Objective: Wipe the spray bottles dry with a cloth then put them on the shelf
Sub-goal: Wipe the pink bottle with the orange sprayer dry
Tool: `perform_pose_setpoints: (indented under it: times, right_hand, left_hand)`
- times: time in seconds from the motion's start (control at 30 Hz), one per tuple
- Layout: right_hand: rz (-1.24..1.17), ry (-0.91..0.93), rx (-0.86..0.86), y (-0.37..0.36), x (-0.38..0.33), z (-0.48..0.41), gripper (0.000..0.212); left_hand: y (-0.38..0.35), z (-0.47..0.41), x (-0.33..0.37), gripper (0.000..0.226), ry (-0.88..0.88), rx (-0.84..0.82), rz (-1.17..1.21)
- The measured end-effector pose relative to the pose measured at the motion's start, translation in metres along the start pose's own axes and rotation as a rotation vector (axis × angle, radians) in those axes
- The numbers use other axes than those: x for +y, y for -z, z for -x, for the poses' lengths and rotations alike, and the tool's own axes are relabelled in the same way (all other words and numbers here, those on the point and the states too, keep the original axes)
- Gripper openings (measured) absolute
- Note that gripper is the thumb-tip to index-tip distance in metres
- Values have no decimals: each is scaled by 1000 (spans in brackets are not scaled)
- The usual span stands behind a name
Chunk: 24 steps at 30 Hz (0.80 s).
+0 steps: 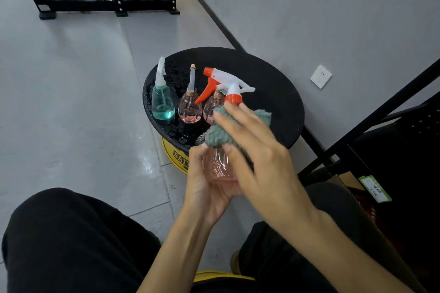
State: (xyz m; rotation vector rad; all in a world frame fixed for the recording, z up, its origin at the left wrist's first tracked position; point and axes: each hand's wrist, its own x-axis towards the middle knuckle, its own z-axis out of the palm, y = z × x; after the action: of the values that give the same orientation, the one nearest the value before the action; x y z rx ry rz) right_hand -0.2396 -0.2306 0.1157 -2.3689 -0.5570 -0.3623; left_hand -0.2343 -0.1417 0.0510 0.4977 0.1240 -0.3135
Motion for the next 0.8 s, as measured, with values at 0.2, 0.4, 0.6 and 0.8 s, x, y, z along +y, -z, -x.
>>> perform_pose_setpoints:
  times: [0.2,0.4,0.6,0.8]
  right_hand:
    - [-3,-7,61,15,21,-43,41]
    - [72,58,97,24,24,-76,42]
    - [292,-128,-275,26,19,-78,59]
    - [373,-11,-455,29,20,-74,54]
  left_hand:
    - [-3,3,1,69,76,-90,-62]
    - [-1,3,-1,79,134,-111,-115]
    - [-3,6,1,93,115,-147,-147]
    - [-5,7,-2,69,137,-199,-209]
